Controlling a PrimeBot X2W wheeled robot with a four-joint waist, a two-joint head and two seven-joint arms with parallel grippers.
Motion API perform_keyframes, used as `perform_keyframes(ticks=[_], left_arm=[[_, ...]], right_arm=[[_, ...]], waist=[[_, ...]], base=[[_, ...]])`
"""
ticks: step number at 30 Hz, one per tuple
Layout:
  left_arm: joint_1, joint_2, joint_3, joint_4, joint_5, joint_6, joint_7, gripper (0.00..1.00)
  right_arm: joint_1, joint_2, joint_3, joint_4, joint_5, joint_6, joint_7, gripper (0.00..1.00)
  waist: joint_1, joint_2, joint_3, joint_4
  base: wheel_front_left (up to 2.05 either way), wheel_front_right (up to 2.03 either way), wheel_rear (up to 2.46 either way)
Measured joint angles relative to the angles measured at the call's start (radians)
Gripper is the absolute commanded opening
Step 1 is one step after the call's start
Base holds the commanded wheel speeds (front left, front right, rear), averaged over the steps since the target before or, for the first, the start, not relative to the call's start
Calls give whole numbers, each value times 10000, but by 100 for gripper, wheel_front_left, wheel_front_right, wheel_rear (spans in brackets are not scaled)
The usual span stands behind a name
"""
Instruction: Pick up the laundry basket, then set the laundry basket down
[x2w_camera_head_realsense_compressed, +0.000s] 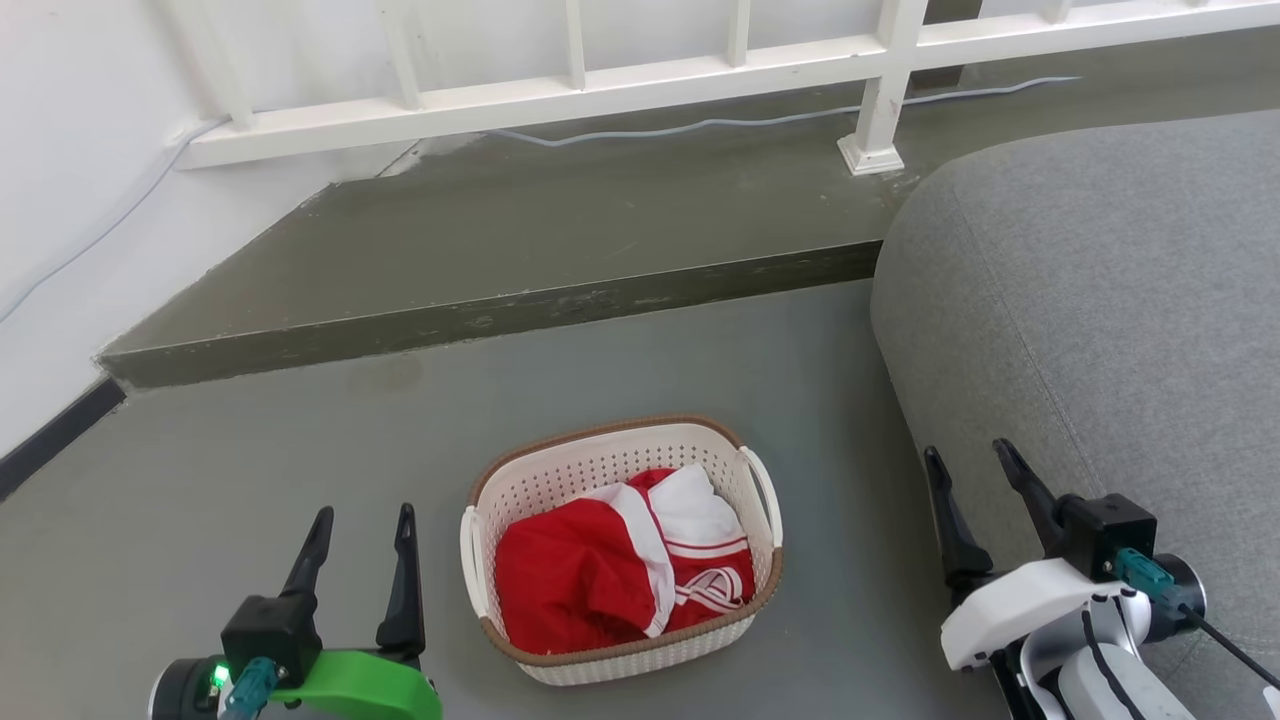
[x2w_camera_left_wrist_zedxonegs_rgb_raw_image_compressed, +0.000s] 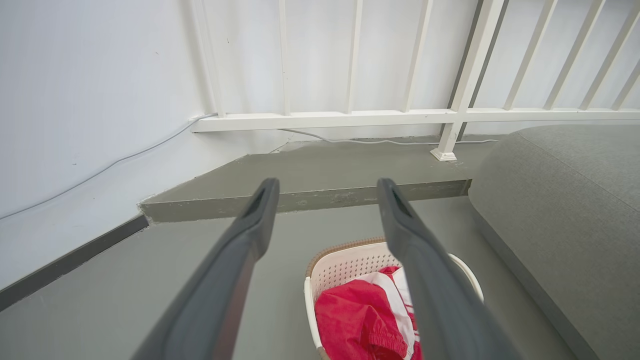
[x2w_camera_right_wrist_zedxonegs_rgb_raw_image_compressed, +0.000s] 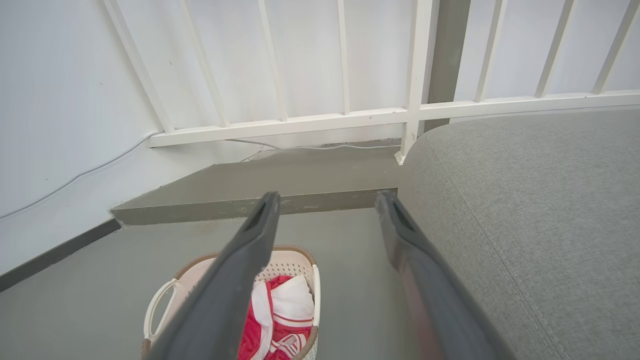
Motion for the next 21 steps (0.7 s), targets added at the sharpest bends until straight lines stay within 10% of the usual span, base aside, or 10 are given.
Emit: perform_keyframes(ticks=[21], left_arm=[[489, -21, 48, -395, 42, 100, 0, 100]], right_arm=[[458, 46, -190, -407, -90, -25, 0, 100]], waist=[[0, 0, -18, 34]], base=[[0, 0, 0]])
